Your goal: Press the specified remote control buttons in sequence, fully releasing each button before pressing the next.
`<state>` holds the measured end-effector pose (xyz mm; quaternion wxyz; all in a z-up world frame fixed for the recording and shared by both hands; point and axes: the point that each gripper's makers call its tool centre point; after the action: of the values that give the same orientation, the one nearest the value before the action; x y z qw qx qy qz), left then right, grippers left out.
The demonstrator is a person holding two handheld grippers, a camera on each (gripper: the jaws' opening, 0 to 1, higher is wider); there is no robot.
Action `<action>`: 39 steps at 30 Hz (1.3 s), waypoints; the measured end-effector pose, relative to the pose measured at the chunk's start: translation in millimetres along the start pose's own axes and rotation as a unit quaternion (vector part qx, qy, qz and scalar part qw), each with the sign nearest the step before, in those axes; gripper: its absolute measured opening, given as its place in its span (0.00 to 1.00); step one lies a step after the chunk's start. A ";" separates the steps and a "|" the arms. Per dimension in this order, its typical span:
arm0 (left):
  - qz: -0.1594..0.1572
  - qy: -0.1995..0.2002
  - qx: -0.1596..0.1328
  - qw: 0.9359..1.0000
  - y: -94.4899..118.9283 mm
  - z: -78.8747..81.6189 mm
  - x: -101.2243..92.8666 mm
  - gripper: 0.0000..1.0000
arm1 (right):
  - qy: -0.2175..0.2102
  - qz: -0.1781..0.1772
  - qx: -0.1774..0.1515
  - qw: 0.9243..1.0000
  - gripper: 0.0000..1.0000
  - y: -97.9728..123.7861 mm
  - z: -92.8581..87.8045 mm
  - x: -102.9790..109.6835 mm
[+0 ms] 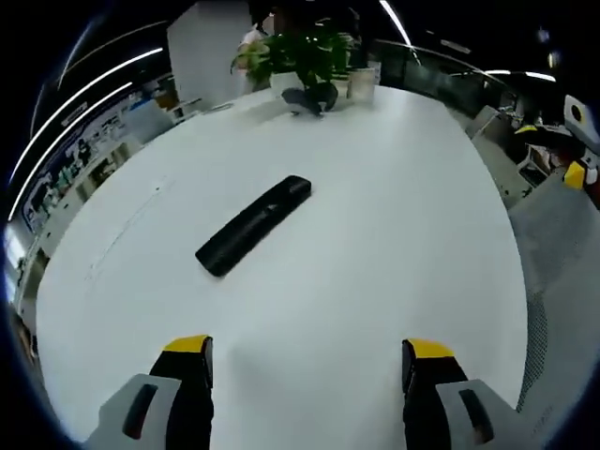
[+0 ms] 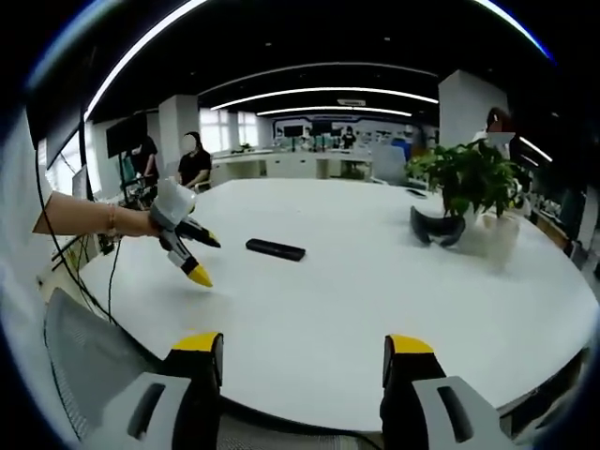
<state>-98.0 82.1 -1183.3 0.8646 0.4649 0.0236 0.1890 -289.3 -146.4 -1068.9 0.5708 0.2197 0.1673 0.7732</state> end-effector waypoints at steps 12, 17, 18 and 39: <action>-0.037 -0.116 0.056 0.991 -16.9 21.1 33.1 0.80 | 0.029 0.000 0.036 0.999 0.63 -4.2 -8.7 -1.5; -0.048 -0.139 0.069 0.987 -28.0 34.1 41.1 0.77 | 0.033 0.007 0.043 0.999 0.63 -4.3 -10.0 -2.2; -0.050 -0.144 0.072 0.986 -29.9 36.3 41.6 0.76 | 0.034 0.007 0.045 0.998 0.62 -4.4 -10.5 -2.3; -0.147 -0.216 0.127 0.957 -61.0 57.9 46.9 0.43 | 0.054 0.033 0.072 0.995 0.46 -11.6 -13.5 0.4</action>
<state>-23.3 22.2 -1193.8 0.8008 0.5925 -0.0722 -0.0494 -287.2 -142.7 -1086.1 0.5184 0.2236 0.2454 0.7881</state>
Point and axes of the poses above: the point that each gripper's makers call its tool centre point, and the gripper's own axes: y roughly backward along the fingers, x roughly to its left, z roughly out of its top, and after that the axes turned 8 degrees about -y, right-handed
